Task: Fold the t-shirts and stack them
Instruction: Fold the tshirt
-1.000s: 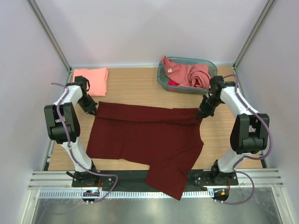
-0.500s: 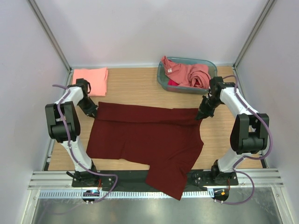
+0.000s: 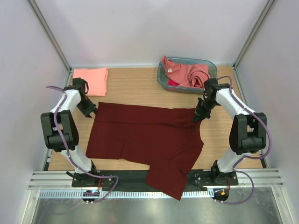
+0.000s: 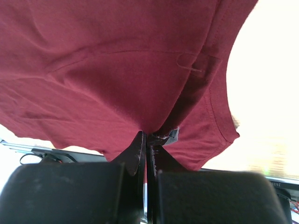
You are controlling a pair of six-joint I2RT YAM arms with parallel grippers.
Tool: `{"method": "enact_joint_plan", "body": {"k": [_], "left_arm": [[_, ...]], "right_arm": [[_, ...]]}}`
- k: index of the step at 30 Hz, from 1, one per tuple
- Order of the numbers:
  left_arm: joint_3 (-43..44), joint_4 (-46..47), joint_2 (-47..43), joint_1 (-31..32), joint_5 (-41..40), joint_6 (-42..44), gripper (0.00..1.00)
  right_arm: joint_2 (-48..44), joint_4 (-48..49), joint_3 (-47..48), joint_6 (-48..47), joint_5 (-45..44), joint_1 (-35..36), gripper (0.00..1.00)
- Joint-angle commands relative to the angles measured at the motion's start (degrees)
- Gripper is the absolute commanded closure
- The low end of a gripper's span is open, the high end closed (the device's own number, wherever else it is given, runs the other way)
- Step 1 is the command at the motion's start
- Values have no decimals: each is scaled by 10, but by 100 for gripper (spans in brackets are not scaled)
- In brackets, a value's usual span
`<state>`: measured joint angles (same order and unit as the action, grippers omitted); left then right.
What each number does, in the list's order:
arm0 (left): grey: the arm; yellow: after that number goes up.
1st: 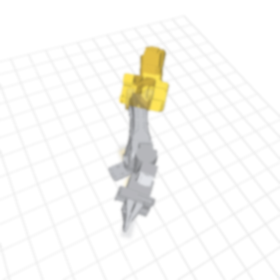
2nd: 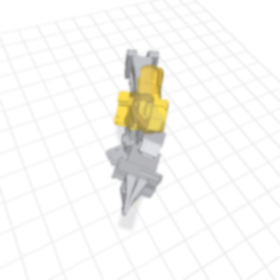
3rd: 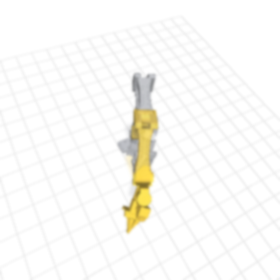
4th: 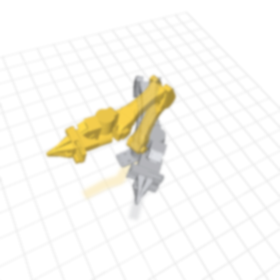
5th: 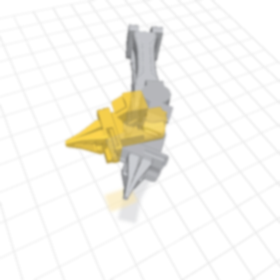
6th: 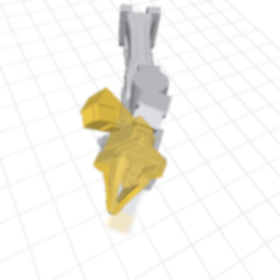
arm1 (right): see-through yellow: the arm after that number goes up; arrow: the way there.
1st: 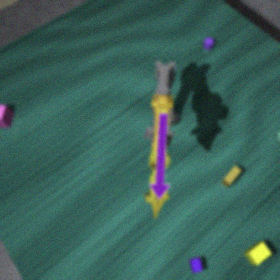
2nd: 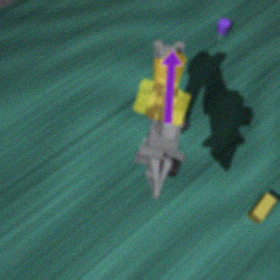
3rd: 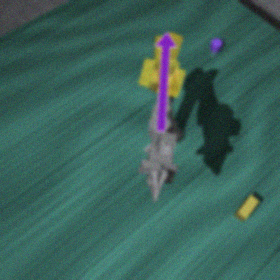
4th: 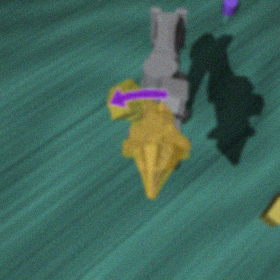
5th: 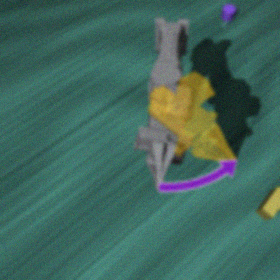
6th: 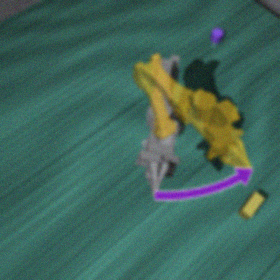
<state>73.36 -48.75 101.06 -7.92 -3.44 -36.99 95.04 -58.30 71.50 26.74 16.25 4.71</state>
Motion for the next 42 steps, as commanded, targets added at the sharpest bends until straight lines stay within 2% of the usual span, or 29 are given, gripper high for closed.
{"method": "enact_joint_plan", "body": {"k": [1,7,11,16,20,27,30,31,32,33,34,35,37,39,41,42], "left_arm": [[10,33,-20,8,32,-8,71],[30,30,45,26,79,4,75],[41,15,90,26,57,18,78],[34,22,87,26,40,31,78],[35,23,83,26,46,32,77],[31,23,84,26,47,44,77],[25,27,77,26,43,48,76],[23,29,75,26,41,48,77],[21,29,73,27,41,50,76],[18,30,69,27,40,51,76],[17,30,66,26,39,52,76],[14,29,63,26,41,52,76],[6,32,54,27,41,52,76],[3,33,48,27,43,51,76],[-1,32,37,27,50,47,76],[-2,33,34,27,54,47,76]], "right_arm": [[-21,3,-6,-2,-14,1,99],[-31,-4,3,5,-3,13,99],[-49,-23,22,19,6,30,99],[-80,-24,29,64,27,38,99],[-76,43,32,129,20,26,99],[68,196,64,164,63,-49,98],[110,254,86,148,81,-62,82],[119,250,95,139,60,-60,66],[121,235,118,125,53,-60,58],[120,213,132,107,39,-59,55],[107,163,143,63,15,-48,46],[95,134,152,39,-52,-47,43],[72,66,166,-18,-119,3,38],[31,43,147,-37,-185,33,37],[-6,42,94,-38,-182,71,40],[-14,59,74,-30,-170,82,50]]}}
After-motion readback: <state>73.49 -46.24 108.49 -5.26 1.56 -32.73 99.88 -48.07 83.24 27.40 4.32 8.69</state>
